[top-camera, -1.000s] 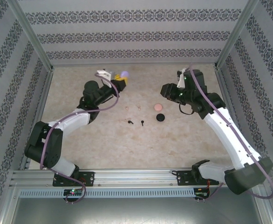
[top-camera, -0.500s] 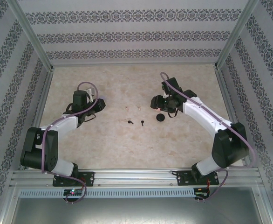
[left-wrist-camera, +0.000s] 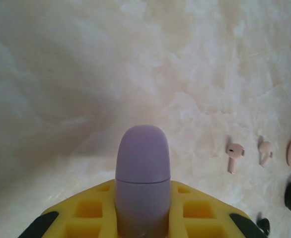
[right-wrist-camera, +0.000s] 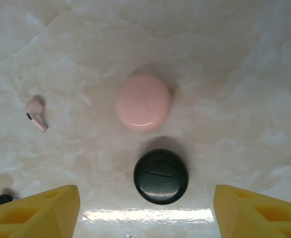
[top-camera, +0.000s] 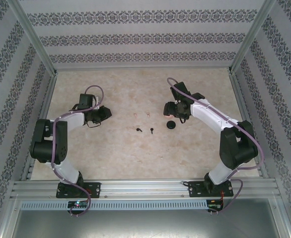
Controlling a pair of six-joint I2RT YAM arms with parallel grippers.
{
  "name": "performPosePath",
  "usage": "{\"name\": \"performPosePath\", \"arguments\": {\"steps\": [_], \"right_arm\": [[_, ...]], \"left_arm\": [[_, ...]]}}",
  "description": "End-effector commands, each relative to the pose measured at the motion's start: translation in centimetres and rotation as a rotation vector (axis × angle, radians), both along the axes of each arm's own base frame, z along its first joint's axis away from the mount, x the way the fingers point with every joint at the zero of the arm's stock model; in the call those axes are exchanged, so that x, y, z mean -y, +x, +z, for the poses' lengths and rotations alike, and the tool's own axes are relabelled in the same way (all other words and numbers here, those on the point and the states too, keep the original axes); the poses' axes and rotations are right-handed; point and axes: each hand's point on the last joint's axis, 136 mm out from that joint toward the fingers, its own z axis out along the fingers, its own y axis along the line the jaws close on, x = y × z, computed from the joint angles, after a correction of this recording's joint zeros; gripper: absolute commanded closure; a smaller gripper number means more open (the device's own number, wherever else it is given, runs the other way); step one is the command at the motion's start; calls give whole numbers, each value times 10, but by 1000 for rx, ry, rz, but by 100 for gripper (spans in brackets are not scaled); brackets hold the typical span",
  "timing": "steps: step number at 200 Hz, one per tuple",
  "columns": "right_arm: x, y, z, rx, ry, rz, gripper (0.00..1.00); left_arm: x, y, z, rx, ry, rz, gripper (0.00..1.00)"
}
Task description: Insert the wireless bluetooth earbuds into the charging case
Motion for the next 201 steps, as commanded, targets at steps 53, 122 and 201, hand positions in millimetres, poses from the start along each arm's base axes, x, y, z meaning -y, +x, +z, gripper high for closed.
{"name": "performPosePath", "arguments": {"steps": [53, 122, 201], "right_arm": [[8, 1, -26, -73, -54, 0, 27], [0, -3, -48, -123, -58, -18, 25], [3, -8, -49, -123, -83, -57, 20]], "left_arm": [[-23, 8, -32, -115, 84, -19, 88], [-50, 12, -36, -146, 149, 26, 58], [-93, 27, 8, -76, 253, 105, 41]]}}
